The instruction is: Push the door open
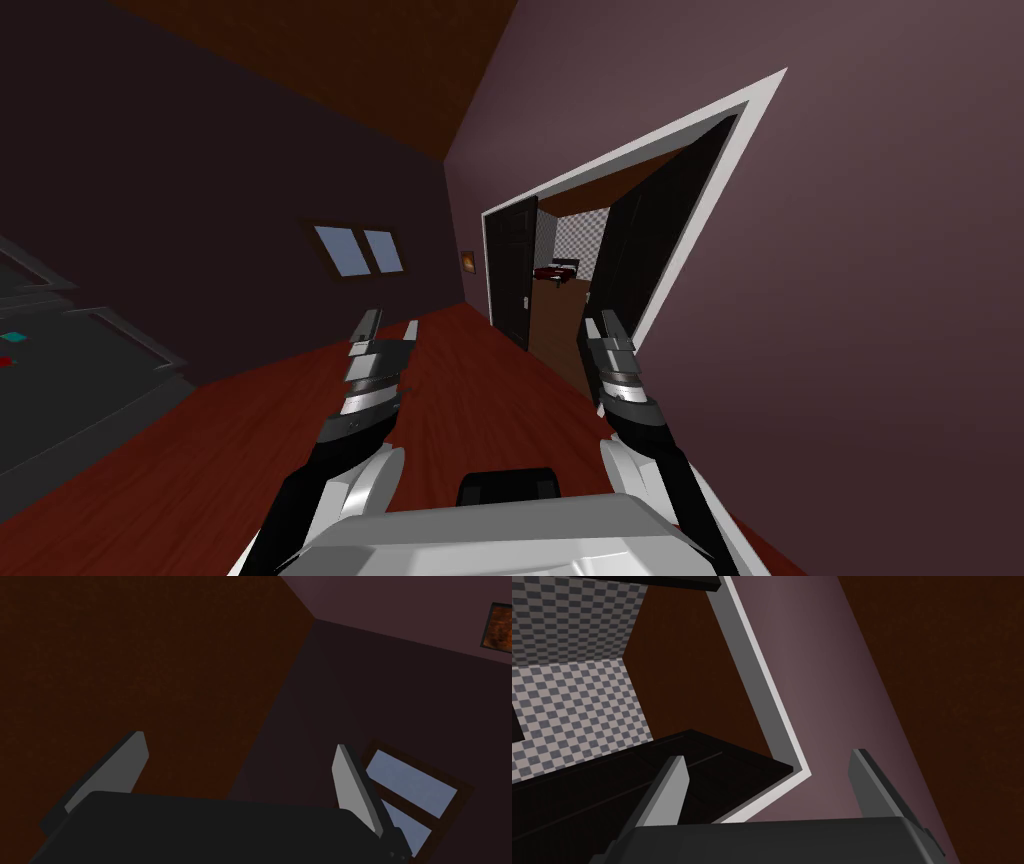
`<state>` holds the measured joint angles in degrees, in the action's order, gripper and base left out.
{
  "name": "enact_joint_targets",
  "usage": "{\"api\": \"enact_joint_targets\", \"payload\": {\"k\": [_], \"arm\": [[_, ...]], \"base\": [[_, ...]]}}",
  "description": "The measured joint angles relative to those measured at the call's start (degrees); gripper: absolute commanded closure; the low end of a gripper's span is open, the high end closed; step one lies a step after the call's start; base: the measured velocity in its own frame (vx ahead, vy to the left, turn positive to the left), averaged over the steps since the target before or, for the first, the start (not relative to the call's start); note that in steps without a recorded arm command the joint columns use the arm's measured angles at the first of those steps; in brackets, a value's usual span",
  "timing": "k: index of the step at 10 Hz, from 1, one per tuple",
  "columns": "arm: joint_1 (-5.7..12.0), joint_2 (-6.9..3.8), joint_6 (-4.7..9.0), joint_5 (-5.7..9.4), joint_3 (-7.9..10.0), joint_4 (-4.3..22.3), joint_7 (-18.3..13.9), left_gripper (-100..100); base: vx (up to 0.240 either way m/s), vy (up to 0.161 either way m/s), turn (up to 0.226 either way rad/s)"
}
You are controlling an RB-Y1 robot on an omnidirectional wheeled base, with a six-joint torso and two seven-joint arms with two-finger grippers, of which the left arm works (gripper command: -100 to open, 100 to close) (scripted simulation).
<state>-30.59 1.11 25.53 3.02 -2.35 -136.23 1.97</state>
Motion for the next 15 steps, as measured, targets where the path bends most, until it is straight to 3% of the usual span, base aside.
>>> {"api": "enact_joint_targets", "payload": {"k": [11,15], "arm": [[5.71,-3.42,2.66,-0.30,-1.57,13.22,-1.03,-100],[7.36,-4.03,3.67,-0.61,-2.57,17.57,-1.19,-100]], "base": [[0.111,0.006,-0.052],[0.089,0.012,-0.051]]}}
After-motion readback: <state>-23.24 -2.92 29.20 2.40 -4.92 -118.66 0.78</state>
